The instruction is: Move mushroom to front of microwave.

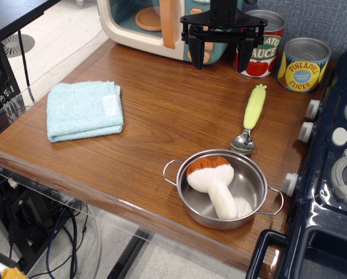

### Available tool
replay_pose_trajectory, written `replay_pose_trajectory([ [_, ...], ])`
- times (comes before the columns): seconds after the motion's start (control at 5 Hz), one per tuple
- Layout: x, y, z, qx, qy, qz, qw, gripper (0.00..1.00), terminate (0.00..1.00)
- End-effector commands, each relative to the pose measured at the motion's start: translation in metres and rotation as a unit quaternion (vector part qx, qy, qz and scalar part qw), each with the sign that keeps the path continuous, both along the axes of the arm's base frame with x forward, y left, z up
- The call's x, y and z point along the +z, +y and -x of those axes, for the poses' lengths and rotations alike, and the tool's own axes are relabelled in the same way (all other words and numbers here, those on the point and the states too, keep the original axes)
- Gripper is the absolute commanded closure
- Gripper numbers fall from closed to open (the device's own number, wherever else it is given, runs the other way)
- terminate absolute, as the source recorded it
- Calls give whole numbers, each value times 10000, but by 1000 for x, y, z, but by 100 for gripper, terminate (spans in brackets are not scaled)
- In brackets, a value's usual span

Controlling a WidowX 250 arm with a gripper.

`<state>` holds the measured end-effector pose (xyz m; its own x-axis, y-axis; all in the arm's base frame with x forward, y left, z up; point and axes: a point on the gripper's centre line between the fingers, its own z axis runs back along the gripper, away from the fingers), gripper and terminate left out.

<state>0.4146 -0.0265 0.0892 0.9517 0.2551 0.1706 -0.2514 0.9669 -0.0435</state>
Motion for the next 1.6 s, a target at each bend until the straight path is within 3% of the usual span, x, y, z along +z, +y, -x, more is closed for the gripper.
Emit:
replay_pose_trajectory([
  [0.0,0,0,0,0,0,0,10000,0,0],
  [0.2,3,-3,20,-111,-15,169,9998,0,0],
  [0.6,22,-14,58,-16,-238,67,9997,0,0],
  [0.8,23,-34,87,-65,-307,255,9992,0,0],
  [1.0,19,-62,116,294,-360,476,9978,0,0],
  [1.2,7,-78,128,524,-457,686,9952,0,0],
  [1.4,-12,-80,132,723,-312,434,9960,0,0],
])
